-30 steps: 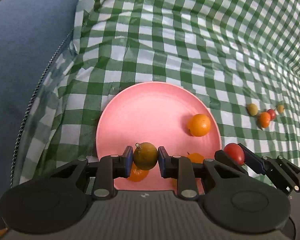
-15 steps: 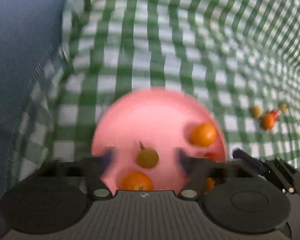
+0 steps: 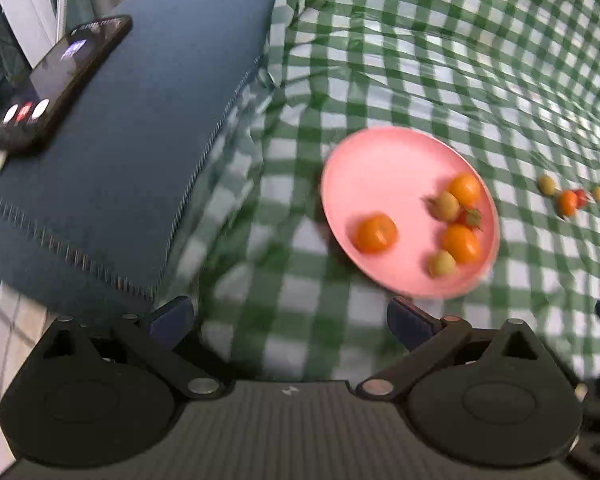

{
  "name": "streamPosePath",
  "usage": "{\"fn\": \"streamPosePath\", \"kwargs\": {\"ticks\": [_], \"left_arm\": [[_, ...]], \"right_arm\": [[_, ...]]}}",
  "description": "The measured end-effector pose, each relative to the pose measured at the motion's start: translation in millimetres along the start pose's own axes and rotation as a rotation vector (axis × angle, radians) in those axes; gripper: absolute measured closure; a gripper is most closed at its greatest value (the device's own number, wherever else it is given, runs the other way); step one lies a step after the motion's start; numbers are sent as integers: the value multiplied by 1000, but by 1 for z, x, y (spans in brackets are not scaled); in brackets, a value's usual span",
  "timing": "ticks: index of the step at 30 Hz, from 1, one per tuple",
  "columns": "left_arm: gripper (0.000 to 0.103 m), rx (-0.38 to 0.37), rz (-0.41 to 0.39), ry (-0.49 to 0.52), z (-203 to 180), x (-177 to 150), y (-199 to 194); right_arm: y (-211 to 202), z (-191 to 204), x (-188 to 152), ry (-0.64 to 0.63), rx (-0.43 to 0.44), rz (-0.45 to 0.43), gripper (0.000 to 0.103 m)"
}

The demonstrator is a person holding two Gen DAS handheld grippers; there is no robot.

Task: Organize fruits
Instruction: 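Lift both open tools back from the plate toward the fruit row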

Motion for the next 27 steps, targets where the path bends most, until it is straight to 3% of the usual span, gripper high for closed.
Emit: {"fn": "streamPosePath", "kwargs": {"ticks": [6, 11, 20, 27], "left_arm": [[0, -33, -71, 37, -13, -22, -45], [0, -15, -149, 71, -21, -40, -80], [0, -18, -217, 61, -19, -77, -120], [0, -3, -284, 59, -15, -87, -150]], "right_arm": [[-54, 6, 6, -14, -55, -124, 6], [-92, 13, 2, -25, -61, -191, 4], [-145, 24, -14, -37, -65, -265, 3], [-168, 32, -18, -41, -68, -315, 3]]}}
Point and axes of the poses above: each gripper's, at about its wrist camera, not at the fingertips, and y roughly the way its jaws point, z to its left, x to its top, the point moved 9 cm from there along y, roughly the way its jaws point, and after that the axes turned 6 degrees about z, right-handed, at the moved point
